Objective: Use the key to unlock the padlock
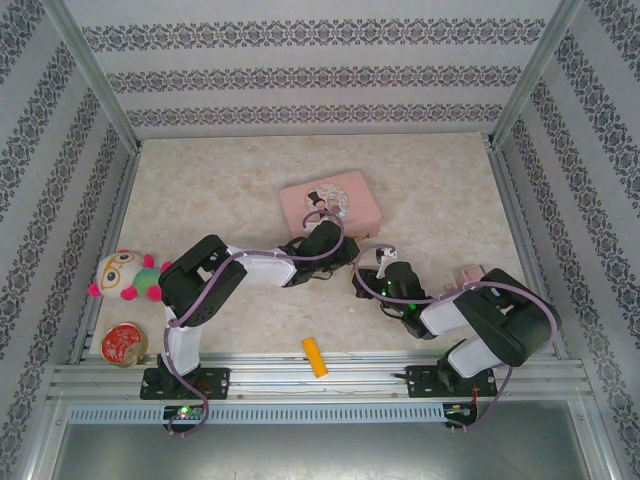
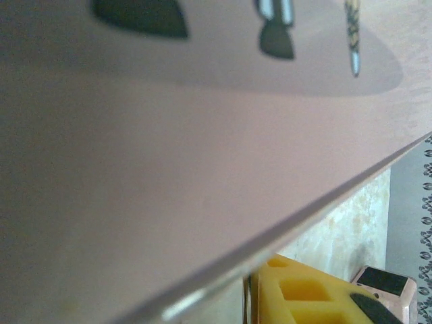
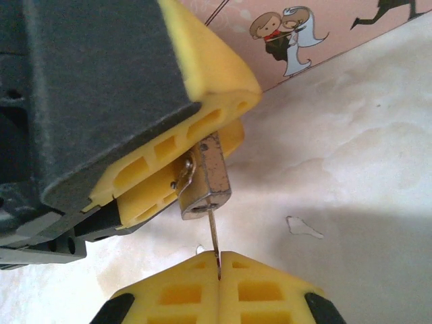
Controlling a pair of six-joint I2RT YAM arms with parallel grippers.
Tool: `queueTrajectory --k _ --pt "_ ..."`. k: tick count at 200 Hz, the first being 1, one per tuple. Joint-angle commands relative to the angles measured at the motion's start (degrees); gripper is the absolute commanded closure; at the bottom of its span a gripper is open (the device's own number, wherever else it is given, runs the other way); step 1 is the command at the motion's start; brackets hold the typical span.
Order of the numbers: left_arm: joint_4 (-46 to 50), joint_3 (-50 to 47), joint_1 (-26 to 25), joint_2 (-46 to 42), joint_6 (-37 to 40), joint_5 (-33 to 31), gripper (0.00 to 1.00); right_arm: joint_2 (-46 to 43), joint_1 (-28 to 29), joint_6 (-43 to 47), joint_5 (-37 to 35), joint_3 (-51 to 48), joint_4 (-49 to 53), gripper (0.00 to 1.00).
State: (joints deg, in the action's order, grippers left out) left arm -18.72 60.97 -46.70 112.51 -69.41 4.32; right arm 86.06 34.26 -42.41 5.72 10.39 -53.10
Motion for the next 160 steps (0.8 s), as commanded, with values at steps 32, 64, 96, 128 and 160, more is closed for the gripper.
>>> queueTrajectory --k 32,64,96,128,160 --pt "2.13 -2.39 -0.06 0.12 -4.25 7.99 0.76 -1.06 -3.44 -2.44 -0.07 0.11 -3.15 1.0" --pt "2.11 -2.34 0.11 -0.05 -4.02 7.81 0.76 -1.19 -3.94 -2.72 3.79 0.35 -2.74 1.0" --pt "3.54 -1.9 0.18 -0.84 -2.5 7.17 0.76 -1.64 -4.97 -3.03 11.15 0.51 0.59 1.0" --pt "5.12 -1.71 0.2 -1.93 -0.67 6.16 0.76 -2.65 -5.84 -3.99 14.36 -0.57 4.11 1.0" --pt "6.15 -1.22 0.2 -2.28 0.57 5.79 0.76 -4.31 -6.88 -4.2 18.12 -0.44 7.61 1.0"
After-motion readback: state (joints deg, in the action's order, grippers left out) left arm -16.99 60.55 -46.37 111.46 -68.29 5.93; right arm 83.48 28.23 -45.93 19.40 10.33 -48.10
